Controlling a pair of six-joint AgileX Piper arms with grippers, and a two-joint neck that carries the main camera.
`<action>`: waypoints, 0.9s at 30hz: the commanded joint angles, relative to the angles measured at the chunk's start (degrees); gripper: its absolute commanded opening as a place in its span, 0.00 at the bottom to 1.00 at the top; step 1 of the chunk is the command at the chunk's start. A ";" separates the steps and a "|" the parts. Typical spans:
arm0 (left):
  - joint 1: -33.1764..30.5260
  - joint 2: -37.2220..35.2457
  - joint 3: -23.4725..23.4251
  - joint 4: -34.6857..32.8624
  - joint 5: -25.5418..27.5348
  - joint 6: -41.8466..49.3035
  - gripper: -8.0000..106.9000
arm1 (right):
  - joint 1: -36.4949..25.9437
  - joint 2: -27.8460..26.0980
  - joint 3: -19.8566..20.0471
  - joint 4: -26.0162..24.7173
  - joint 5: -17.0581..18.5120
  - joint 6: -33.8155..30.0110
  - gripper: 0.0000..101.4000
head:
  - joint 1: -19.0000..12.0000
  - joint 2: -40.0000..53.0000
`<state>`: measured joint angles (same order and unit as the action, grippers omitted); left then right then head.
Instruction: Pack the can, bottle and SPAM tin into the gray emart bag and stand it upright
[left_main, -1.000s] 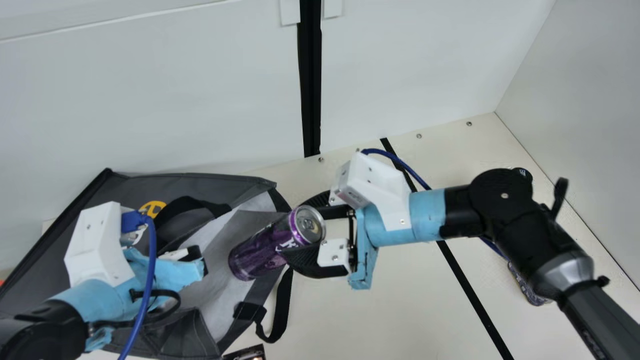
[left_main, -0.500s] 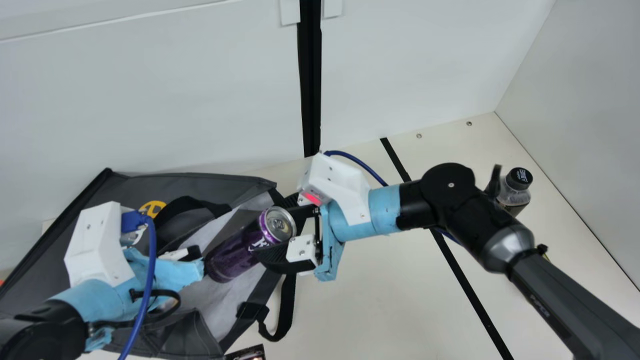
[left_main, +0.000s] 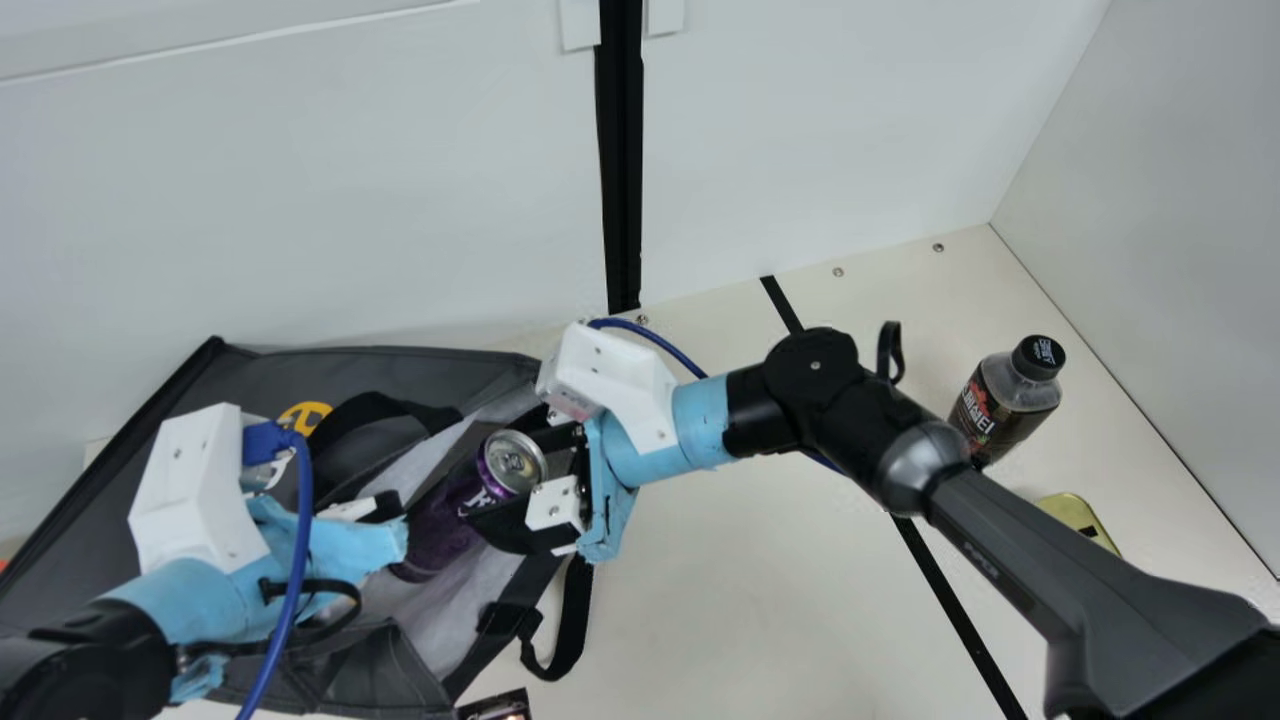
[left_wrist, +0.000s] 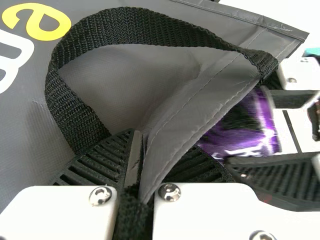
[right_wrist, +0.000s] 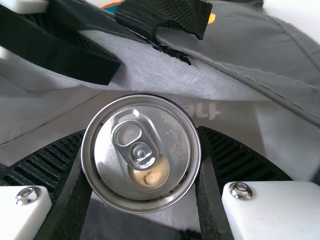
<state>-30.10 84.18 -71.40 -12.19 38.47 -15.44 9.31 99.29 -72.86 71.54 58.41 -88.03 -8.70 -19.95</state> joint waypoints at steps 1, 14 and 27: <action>0.00 0.00 0.00 0.00 0.00 0.00 0.00 | 0.37 1.17 -0.66 -0.05 -0.22 -0.01 0.00 | -1.30 -0.05; 0.00 0.00 0.00 0.00 0.00 0.00 0.00 | 2.78 7.31 -5.32 -0.56 -1.20 0.70 0.00 | -1.30 -0.05; 0.00 0.00 0.00 0.00 0.00 0.00 0.00 | 3.54 10.15 -8.81 -1.61 -1.03 1.95 0.30 | -1.30 -0.05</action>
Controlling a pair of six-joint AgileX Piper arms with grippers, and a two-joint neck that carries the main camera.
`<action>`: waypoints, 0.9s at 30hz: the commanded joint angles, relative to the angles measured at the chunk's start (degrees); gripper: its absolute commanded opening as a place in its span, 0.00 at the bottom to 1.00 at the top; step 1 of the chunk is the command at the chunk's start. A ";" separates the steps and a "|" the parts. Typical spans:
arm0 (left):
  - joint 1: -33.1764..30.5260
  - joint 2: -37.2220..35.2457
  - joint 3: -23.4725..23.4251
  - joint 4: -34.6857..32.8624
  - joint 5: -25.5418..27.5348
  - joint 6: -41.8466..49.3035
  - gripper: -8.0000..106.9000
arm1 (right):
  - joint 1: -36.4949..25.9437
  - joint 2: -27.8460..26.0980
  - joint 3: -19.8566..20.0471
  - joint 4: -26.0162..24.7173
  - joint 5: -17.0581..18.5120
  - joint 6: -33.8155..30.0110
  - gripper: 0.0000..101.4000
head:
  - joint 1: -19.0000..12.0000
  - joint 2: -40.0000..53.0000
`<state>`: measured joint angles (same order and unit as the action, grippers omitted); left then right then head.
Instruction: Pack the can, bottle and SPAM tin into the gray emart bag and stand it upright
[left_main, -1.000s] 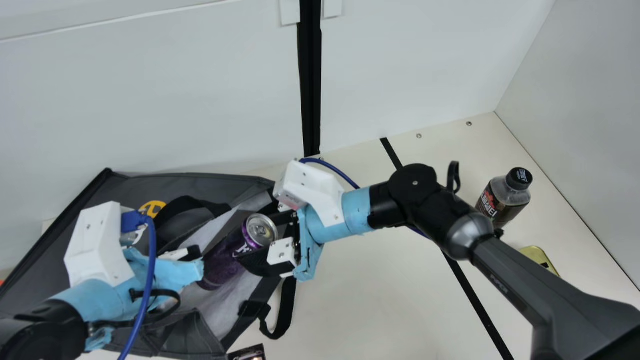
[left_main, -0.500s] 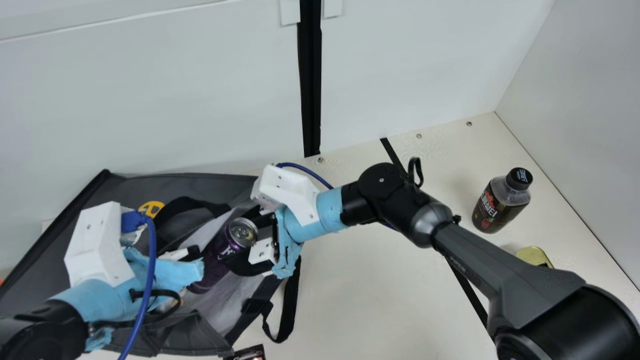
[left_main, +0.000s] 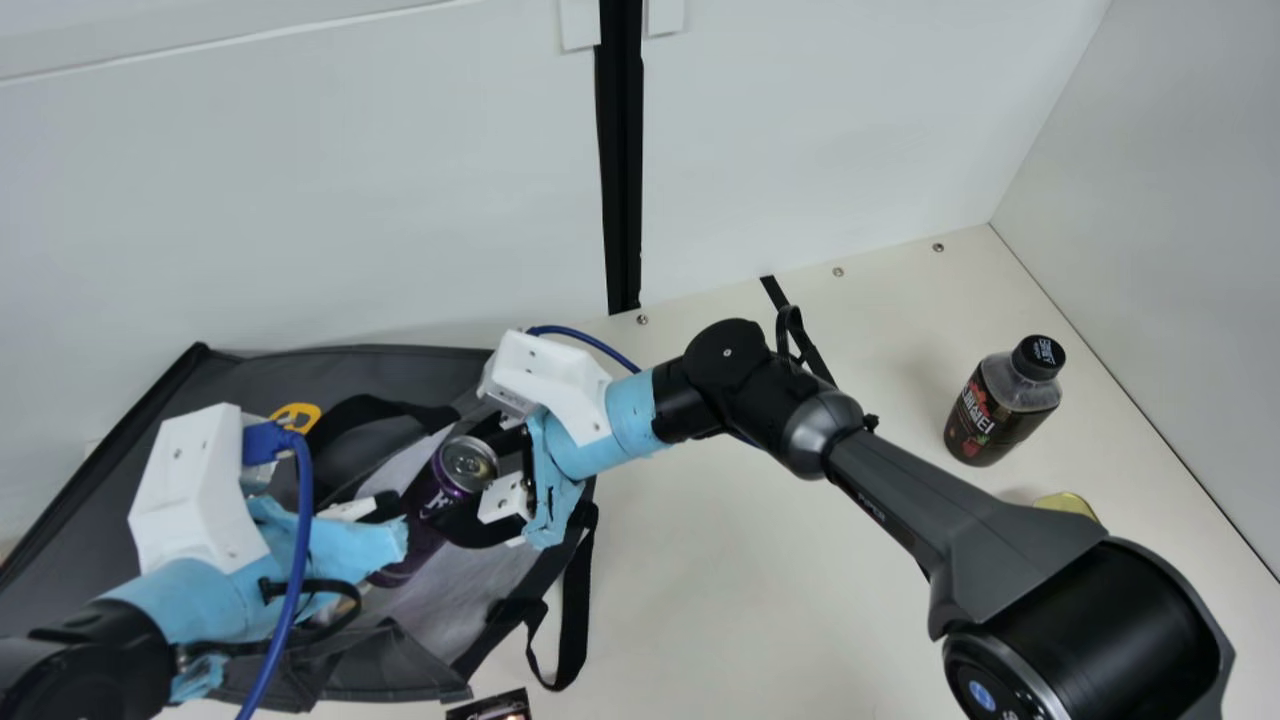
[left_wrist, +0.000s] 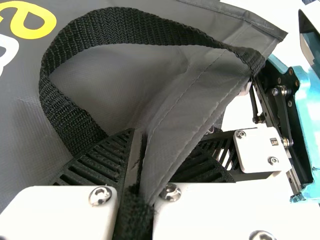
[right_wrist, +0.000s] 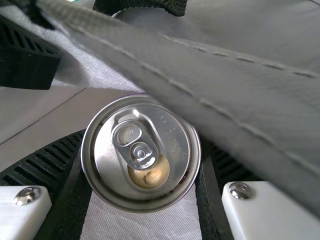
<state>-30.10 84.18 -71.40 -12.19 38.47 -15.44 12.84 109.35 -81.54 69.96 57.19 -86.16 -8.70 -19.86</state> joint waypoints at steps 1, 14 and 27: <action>0.00 0.00 0.00 0.00 0.00 0.00 0.00 | 0.00 0.17 -0.30 -0.09 0.25 0.14 0.33 | -1.30 -0.14; 0.00 0.00 0.00 0.00 0.00 0.00 0.00 | -0.63 1.43 -2.86 -0.88 2.37 0.46 0.76 | -1.30 -0.14; 0.00 0.00 0.00 0.00 0.00 0.00 0.00 | -2.66 1.70 -3.95 -1.40 5.47 0.24 0.94 | -1.30 -0.14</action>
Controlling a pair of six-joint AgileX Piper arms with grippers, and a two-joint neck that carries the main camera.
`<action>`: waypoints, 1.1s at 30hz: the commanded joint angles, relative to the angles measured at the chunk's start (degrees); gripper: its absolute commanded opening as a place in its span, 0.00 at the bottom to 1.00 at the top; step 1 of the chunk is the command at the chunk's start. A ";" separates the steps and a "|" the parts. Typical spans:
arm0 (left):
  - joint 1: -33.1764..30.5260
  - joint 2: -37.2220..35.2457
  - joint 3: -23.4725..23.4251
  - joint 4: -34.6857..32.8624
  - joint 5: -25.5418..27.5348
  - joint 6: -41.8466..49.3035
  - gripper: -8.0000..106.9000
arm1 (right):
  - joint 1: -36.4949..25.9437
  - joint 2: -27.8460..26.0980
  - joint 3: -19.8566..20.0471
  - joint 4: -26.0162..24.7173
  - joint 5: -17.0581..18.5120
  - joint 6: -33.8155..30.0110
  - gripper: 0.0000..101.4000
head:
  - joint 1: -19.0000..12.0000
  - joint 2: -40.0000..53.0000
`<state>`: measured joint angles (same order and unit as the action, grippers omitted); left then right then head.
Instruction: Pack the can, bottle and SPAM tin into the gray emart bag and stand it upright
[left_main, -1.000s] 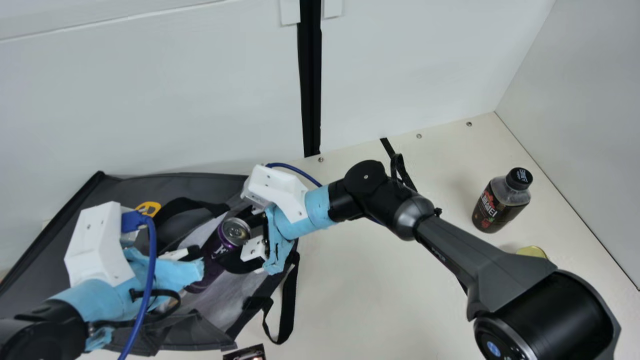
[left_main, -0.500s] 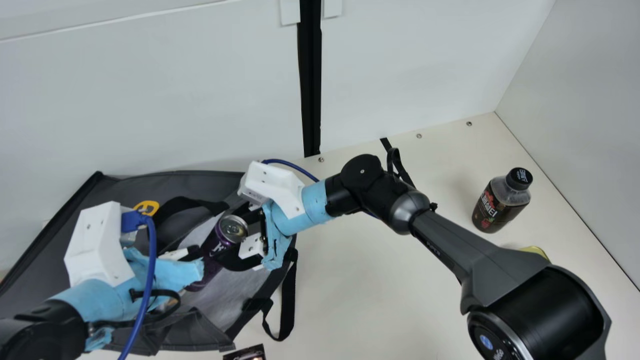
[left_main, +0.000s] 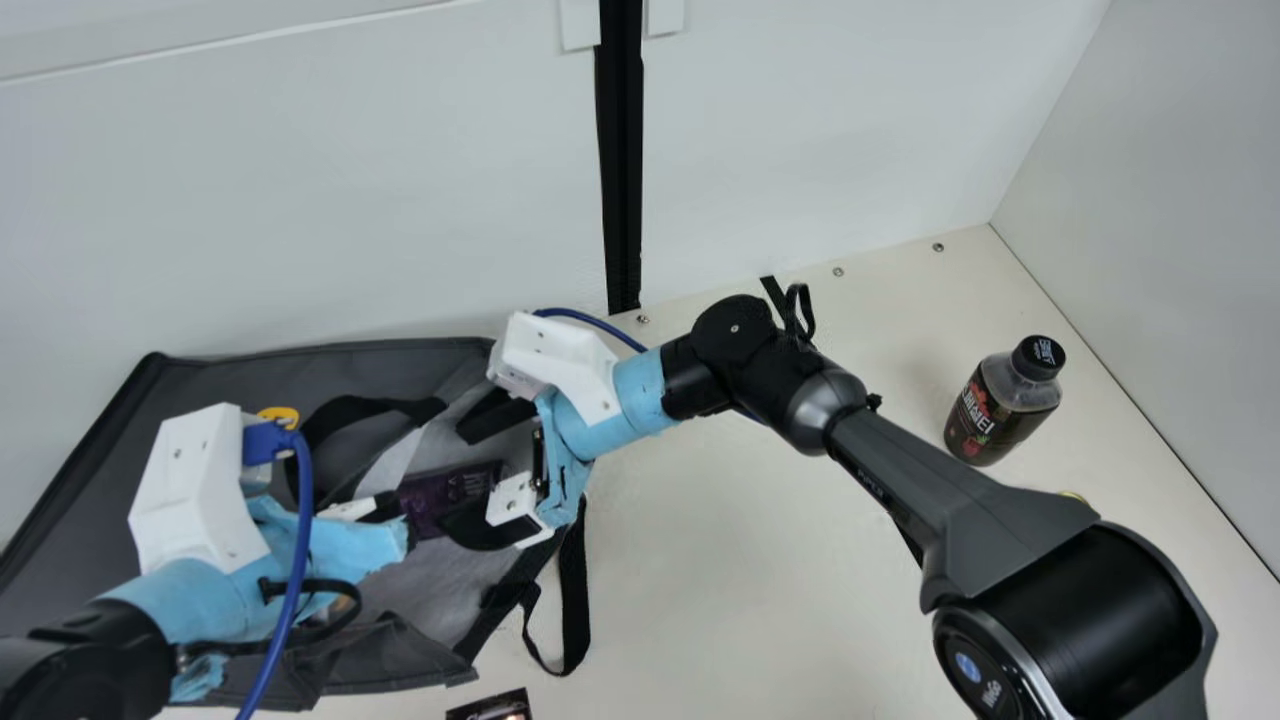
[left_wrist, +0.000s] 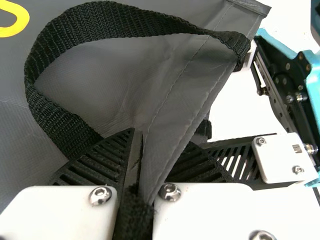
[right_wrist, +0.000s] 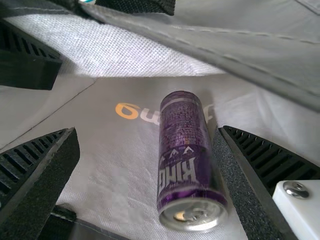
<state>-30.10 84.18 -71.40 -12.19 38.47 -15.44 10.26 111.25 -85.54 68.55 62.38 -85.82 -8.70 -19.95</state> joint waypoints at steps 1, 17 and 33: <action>0.00 0.00 0.00 0.00 0.00 0.00 0.00 | -0.33 -0.32 0.08 -0.04 0.53 -0.18 0.94 | -1.30 -0.05; 0.00 0.00 0.00 0.00 0.00 0.00 0.00 | -6.05 -4.48 2.76 -0.76 4.78 -1.80 0.94 | -1.30 -0.05; 0.00 0.00 0.00 0.00 0.00 0.00 0.00 | -13.15 -9.40 4.86 -1.53 6.73 -2.29 0.94 | -1.30 -0.05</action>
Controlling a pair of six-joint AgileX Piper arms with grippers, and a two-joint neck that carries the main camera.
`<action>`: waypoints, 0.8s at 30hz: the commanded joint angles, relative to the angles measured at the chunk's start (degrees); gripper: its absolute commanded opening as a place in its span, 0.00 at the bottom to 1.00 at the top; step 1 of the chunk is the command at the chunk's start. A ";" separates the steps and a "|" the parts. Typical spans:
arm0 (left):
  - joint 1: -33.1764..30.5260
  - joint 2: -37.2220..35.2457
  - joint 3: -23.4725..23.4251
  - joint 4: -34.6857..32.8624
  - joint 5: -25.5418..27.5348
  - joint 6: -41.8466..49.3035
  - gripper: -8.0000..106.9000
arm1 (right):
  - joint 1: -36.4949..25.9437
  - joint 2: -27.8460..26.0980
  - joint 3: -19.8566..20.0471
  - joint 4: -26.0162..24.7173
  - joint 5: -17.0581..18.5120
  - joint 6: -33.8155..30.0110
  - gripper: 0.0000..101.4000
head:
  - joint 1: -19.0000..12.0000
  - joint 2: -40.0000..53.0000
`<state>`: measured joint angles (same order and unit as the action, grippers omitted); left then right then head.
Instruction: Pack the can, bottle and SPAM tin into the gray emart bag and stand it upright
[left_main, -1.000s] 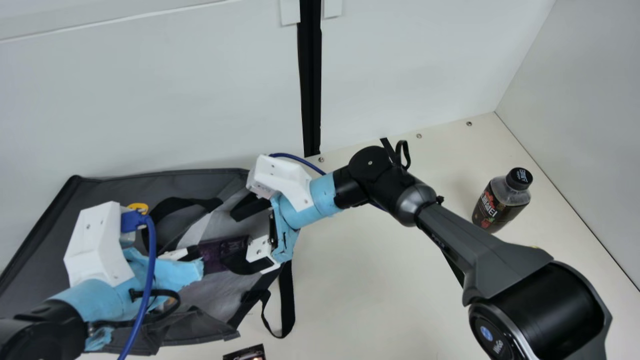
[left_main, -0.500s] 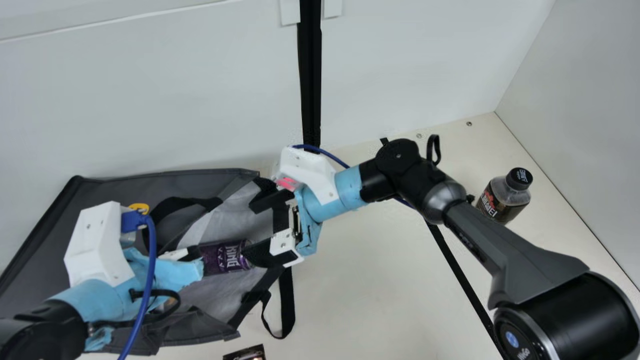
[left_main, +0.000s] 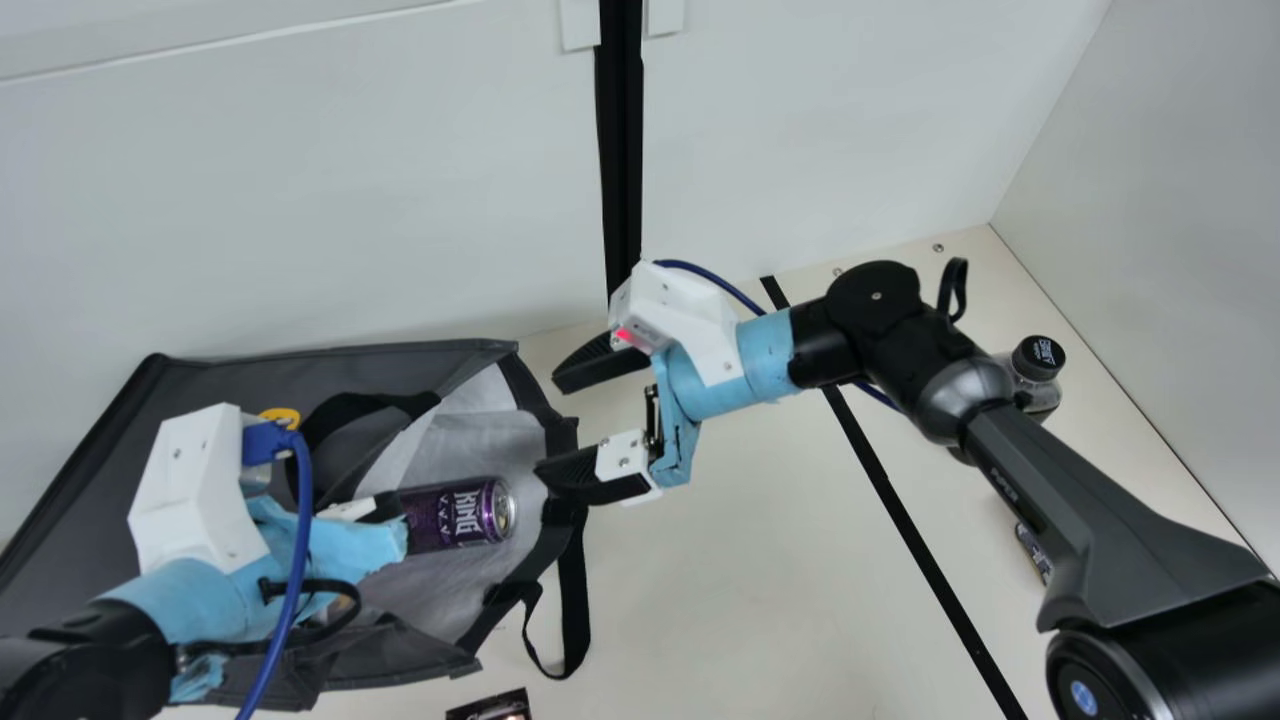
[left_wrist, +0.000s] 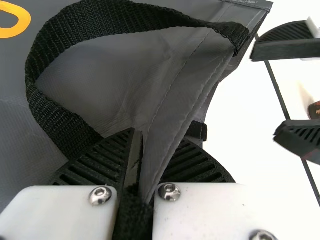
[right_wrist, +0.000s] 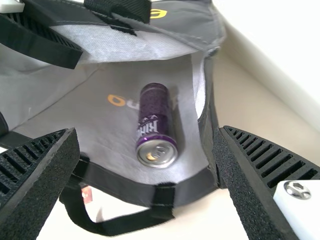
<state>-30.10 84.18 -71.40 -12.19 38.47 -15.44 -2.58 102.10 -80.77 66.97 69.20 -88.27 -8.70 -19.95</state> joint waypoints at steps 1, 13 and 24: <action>0.00 0.00 0.00 0.00 0.00 0.00 0.00 | -0.68 -0.68 0.33 -0.04 -0.18 0.19 0.94 | -1.30 -0.05; 0.00 0.00 0.00 0.00 0.00 0.00 0.00 | -3.85 -6.81 3.27 -2.15 -4.62 2.09 0.94 | -1.30 -0.05; 0.00 0.00 0.00 0.00 0.00 0.00 0.00 | -6.75 -13.87 5.97 -7.09 -10.73 6.11 0.94 | -1.30 -0.05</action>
<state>-30.10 84.18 -71.40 -12.19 38.47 -15.44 -9.08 89.06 -75.01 60.83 59.34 -82.61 -8.70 -19.95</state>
